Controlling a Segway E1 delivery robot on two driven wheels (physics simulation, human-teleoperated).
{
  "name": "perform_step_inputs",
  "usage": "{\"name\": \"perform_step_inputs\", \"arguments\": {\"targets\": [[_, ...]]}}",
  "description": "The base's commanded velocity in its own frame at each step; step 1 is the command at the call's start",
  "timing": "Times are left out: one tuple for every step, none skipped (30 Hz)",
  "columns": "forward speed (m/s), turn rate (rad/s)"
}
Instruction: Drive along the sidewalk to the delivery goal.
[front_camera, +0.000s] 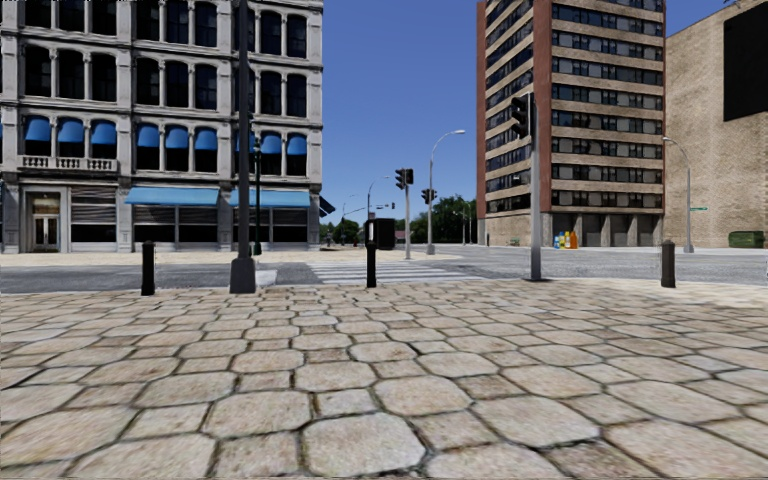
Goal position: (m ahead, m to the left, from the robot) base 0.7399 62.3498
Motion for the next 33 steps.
{"name": "perform_step_inputs", "arguments": {"targets": [[2.0, -0.27], [2.0, -0.27], [2.0, -0.27], [2.0, -0.27], [2.0, -0.27], [2.0, -0.27], [2.0, -0.27], [2.0, -0.27], [2.0, -0.27], [2.0, -0.27], [2.0, -0.27], [2.0, -0.27], [2.0, -0.27], [2.0, -0.27], [2.0, -0.27], [2.0, -0.27], [2.0, -0.27], [2.0, -0.27], [2.0, -0.27], [2.0, -0.27], [2.0, -0.27], [2.0, -0.27], [2.0, -0.27], [2.0, -0.27], [2.0, -0.27], [2.0, -0.27], [2.0, -0.27], [2.0, -0.27], [2.0, -0.27], [2.0, -0.27], [2.0, -0.27], [2.0, -0.27], [2.0, -0.27]]}}
